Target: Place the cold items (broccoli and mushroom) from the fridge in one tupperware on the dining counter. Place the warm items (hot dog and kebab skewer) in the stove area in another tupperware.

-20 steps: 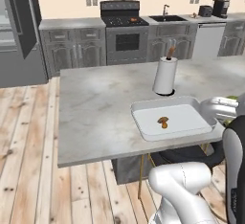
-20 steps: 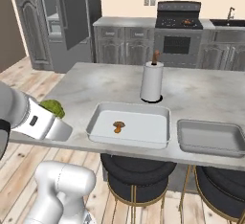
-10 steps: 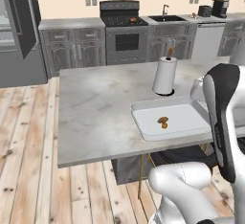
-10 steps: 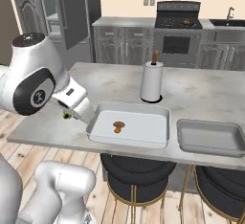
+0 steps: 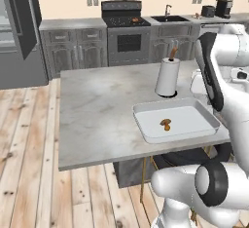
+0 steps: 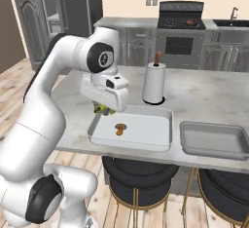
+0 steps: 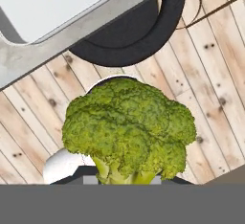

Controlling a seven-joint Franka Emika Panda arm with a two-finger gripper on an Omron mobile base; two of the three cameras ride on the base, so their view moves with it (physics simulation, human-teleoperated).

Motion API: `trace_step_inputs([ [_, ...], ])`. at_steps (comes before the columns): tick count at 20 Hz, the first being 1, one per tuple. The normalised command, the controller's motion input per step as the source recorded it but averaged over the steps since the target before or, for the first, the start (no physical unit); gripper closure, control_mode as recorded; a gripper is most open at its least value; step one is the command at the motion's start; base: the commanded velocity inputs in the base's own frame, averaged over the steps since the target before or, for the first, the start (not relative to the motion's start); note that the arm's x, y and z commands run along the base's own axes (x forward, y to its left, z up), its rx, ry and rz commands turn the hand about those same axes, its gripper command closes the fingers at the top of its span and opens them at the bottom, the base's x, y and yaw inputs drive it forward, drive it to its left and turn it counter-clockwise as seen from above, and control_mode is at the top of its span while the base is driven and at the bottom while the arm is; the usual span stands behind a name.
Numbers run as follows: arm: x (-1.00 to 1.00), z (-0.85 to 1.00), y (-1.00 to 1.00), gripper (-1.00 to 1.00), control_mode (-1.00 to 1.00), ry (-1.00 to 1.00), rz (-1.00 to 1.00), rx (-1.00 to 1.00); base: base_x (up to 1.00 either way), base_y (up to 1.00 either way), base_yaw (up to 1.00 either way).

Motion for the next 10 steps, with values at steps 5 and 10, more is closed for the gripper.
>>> trace_step_inputs([
  [5,0.56,-0.6,-0.09,1.0,-1.0,0.1,-0.01,0.0,0.0,0.0,0.0],
  [10,0.7,-0.56,-0.13,1.0,-1.0,0.0,-0.02,0.0,0.0,0.0,0.0],
])
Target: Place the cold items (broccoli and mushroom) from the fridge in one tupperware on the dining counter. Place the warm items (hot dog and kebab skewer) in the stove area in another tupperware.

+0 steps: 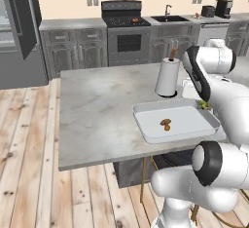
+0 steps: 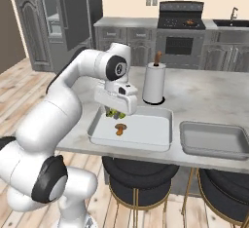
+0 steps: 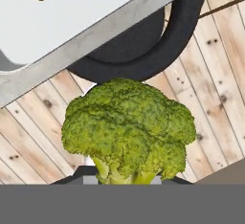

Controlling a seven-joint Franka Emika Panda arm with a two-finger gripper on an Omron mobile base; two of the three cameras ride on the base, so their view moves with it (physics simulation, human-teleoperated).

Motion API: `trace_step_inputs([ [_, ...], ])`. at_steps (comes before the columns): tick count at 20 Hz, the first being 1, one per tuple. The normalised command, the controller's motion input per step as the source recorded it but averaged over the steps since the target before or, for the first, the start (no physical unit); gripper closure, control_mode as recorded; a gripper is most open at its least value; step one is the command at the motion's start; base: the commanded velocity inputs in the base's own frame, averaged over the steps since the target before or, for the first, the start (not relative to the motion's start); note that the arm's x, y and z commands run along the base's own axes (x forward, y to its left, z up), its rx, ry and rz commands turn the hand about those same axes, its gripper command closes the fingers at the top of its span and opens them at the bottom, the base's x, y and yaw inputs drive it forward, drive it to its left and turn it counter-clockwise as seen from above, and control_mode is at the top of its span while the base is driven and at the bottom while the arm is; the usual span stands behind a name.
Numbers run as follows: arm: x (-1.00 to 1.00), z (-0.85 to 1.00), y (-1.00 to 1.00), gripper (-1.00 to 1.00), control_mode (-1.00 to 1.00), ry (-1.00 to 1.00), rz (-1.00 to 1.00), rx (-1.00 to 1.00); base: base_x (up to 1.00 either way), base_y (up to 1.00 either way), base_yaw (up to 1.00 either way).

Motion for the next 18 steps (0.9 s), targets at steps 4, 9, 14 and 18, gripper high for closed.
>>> trace_step_inputs([
  [4,0.67,-0.5,-0.26,1.0,-1.0,-0.01,-0.05,0.0,0.0,0.0,0.0],
  [9,0.72,-0.39,-0.33,1.0,-1.0,0.0,-0.03,0.0,0.0,0.0,0.0],
  [14,0.73,-0.56,-0.28,1.0,-1.0,0.0,-0.01,0.0,0.0,0.0,0.0],
  [18,0.65,-0.65,-0.16,1.0,-1.0,0.0,0.0,0.0,0.0,0.0,0.0],
])
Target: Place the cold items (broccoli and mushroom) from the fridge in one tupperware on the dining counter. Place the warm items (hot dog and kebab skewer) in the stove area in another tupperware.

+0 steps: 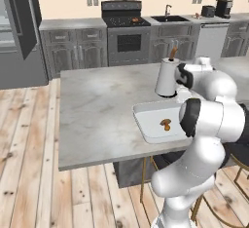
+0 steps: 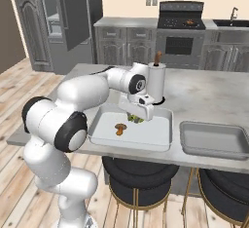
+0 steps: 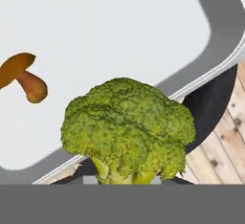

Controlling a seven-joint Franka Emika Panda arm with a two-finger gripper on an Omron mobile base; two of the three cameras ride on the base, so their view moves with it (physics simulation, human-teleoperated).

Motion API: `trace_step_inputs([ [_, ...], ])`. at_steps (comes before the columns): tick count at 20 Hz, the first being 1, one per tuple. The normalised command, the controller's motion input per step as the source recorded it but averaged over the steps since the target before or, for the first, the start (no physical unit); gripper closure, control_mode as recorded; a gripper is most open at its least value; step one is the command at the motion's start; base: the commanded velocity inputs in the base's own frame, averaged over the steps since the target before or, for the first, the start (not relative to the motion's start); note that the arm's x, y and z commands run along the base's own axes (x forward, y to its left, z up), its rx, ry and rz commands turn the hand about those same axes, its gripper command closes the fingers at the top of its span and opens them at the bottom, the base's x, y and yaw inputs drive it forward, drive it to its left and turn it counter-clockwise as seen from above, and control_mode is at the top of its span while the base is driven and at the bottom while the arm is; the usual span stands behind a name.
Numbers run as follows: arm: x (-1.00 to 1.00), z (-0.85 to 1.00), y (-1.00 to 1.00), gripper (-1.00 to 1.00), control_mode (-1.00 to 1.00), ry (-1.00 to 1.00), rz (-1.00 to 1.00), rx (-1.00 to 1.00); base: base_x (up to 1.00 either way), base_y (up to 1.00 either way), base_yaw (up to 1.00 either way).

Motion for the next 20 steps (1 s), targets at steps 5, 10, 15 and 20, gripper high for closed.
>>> trace_step_inputs([
  [5,0.5,-0.56,-0.03,1.0,-1.0,0.0,0.0,0.0,0.0,0.0,0.0],
  [10,0.39,-0.49,-0.03,1.0,-1.0,0.0,0.0,0.0,0.0,0.0,0.0],
  [15,0.19,-0.39,-0.09,1.0,-1.0,0.0,0.0,0.0,0.0,0.0,0.0],
  [20,0.21,-0.34,-0.07,1.0,-1.0,0.0,0.0,0.0,0.0,0.0,0.0],
])
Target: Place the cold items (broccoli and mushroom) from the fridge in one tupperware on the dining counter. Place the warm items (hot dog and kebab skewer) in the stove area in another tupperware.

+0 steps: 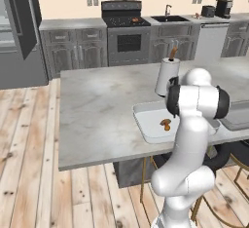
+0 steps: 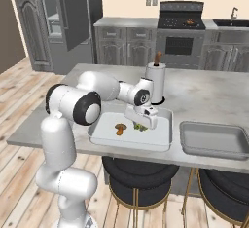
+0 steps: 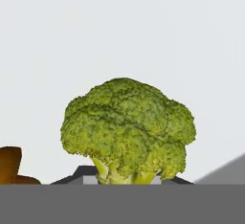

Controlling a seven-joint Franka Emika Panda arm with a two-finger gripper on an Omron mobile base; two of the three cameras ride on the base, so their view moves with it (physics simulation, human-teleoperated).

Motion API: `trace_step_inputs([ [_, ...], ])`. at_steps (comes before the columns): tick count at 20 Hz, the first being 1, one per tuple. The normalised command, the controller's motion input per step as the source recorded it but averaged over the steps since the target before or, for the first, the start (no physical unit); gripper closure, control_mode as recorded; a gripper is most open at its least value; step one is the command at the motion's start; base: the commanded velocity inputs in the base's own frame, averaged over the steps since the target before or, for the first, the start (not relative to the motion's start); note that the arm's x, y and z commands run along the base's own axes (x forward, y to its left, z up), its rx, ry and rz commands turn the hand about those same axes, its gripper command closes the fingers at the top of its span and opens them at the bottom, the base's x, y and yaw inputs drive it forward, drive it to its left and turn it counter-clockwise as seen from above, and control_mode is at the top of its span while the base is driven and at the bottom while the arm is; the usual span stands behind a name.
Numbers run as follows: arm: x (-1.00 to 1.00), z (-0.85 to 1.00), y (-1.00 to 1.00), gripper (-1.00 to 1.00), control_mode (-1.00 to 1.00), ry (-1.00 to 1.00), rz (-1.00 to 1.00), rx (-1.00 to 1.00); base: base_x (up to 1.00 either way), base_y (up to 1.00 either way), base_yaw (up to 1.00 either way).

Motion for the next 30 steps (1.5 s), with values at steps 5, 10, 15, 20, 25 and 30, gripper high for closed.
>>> trace_step_inputs([
  [5,0.26,-0.32,-0.08,1.0,-1.0,0.0,0.0,0.0,0.0,0.0,0.0],
  [10,0.25,-0.35,-0.07,1.0,-1.0,0.0,0.0,0.0,0.0,0.0,0.0],
  [15,0.16,-0.38,-0.01,-1.0,-1.0,0.0,0.0,0.0,0.0,0.0,0.0],
  [20,0.0,-0.22,-0.01,-1.0,-1.0,-0.04,0.0,0.0,0.0,0.0,0.0],
  [25,-0.22,0.01,-0.02,-1.0,-1.0,-0.07,-0.06,0.0,0.0,0.0,0.0],
  [30,-0.54,0.42,0.0,-1.0,-1.0,-0.3,-0.01,0.0,0.0,0.0,0.0],
])
